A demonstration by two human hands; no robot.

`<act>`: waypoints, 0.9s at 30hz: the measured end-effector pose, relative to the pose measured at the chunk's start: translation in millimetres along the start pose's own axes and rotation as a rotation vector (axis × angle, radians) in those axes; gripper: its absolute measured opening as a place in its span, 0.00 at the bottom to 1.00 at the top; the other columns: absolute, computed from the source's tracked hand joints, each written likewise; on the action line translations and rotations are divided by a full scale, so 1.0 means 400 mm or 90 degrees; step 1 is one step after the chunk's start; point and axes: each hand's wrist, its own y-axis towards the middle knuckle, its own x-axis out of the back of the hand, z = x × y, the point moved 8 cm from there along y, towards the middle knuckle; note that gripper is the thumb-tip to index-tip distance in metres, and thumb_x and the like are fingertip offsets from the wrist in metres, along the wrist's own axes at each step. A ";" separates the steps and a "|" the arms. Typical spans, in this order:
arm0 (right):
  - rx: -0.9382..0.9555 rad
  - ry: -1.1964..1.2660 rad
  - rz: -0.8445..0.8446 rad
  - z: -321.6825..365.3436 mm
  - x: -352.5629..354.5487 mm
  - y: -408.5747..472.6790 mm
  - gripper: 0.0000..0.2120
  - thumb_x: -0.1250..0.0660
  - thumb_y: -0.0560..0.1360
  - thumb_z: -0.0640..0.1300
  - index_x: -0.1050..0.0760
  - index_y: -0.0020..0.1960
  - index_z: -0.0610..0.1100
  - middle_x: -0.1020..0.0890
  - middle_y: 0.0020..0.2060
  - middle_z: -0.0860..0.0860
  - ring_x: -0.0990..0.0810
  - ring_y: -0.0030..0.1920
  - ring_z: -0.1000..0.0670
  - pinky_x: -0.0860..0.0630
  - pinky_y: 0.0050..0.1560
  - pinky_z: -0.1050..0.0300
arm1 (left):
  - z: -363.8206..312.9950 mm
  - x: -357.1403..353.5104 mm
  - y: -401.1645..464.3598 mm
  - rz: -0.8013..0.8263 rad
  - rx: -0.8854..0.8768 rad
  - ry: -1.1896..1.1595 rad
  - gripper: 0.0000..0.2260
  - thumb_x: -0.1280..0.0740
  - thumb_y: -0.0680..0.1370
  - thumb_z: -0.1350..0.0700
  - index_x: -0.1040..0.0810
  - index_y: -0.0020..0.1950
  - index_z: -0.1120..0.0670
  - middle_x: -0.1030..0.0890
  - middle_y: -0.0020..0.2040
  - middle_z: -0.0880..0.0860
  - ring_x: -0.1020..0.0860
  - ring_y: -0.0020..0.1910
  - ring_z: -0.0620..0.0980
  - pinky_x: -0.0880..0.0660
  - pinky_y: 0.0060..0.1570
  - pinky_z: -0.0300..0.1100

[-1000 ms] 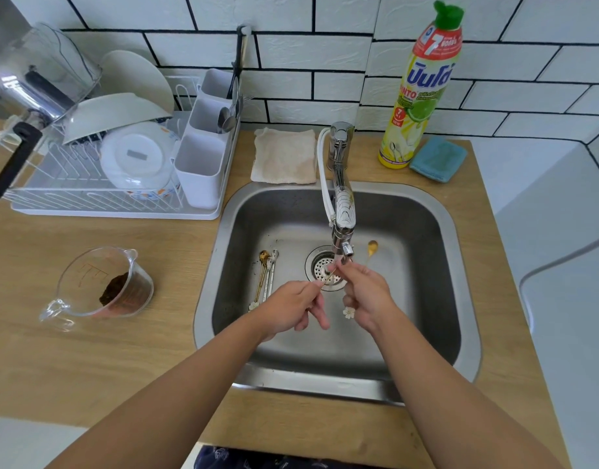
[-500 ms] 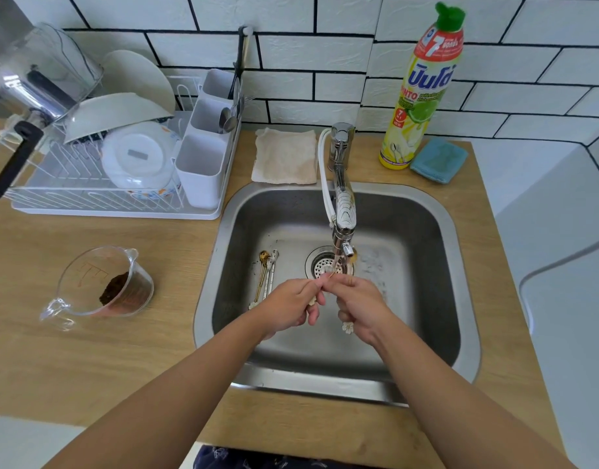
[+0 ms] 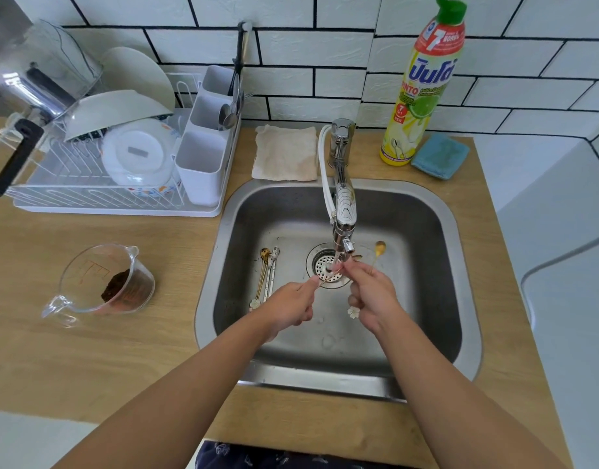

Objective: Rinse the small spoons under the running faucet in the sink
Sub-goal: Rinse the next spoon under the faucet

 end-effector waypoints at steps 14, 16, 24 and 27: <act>0.003 -0.061 0.028 -0.025 -0.040 -0.009 0.08 0.26 0.78 0.48 0.13 0.46 0.44 0.21 0.27 0.57 0.43 0.20 0.57 0.44 0.20 0.63 | 0.030 -0.029 -0.026 0.079 0.145 -0.200 0.24 0.46 0.83 0.40 0.38 0.29 0.48 0.40 0.25 0.49 0.46 0.24 0.47 0.47 0.25 0.40; -0.008 -0.091 0.083 -0.042 -0.066 -0.025 0.05 0.25 0.77 0.47 0.13 0.46 0.46 0.19 0.32 0.54 0.41 0.22 0.57 0.43 0.21 0.63 | 0.023 -0.028 -0.029 0.080 0.142 -0.209 0.24 0.45 0.83 0.37 0.38 0.31 0.47 0.40 0.25 0.49 0.46 0.25 0.47 0.46 0.25 0.40; 0.051 -0.014 -0.042 -0.004 -0.011 0.003 0.11 0.25 0.77 0.42 0.23 0.57 0.47 0.22 0.40 0.46 0.38 0.23 0.57 0.41 0.22 0.62 | 0.020 -0.039 -0.060 0.193 0.106 -0.177 0.23 0.45 0.84 0.41 0.39 0.32 0.50 0.35 0.25 0.52 0.44 0.26 0.49 0.42 0.30 0.43; 0.098 -0.047 -0.043 0.005 -0.012 0.001 0.05 0.26 0.78 0.42 0.22 0.49 0.46 0.18 0.44 0.41 0.31 0.24 0.60 0.35 0.25 0.67 | 0.004 -0.009 -0.060 0.140 0.042 -0.072 0.19 0.44 0.85 0.45 0.26 0.40 0.55 0.20 0.33 0.55 0.33 0.27 0.49 0.34 0.34 0.42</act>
